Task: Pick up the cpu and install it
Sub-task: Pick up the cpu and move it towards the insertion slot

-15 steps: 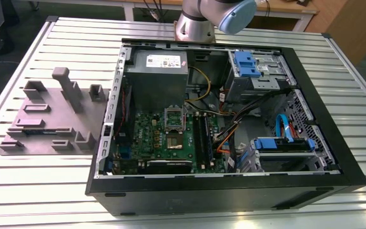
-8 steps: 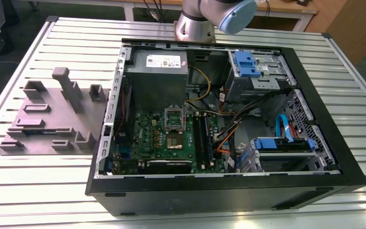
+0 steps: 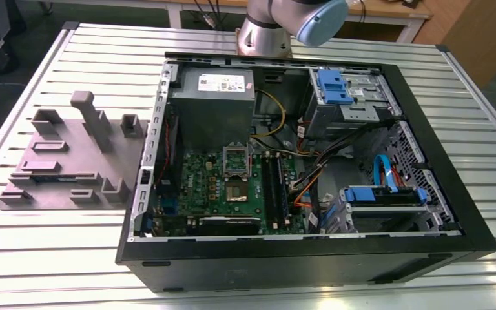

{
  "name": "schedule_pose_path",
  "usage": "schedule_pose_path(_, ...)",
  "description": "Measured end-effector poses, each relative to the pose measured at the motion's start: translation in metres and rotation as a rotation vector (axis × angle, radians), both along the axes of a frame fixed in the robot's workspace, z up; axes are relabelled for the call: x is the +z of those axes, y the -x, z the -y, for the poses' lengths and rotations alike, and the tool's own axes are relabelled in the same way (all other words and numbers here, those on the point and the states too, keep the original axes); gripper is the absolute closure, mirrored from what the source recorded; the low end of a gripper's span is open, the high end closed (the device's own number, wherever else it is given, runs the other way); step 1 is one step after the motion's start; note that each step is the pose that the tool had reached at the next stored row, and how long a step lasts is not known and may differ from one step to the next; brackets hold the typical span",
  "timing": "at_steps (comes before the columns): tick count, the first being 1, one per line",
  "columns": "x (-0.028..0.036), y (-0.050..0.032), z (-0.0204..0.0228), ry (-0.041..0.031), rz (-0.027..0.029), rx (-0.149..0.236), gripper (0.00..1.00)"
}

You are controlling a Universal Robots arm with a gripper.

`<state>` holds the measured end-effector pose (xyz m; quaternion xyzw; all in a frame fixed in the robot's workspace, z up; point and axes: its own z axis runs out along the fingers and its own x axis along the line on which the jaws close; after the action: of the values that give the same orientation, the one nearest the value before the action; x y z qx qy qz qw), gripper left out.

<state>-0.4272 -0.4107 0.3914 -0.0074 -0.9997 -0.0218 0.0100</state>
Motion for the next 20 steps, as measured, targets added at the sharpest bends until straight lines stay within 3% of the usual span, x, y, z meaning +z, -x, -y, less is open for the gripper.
schedule_pose_path(20,0.0,-0.0075,0.0,0.0,0.0,0.0,0.53)
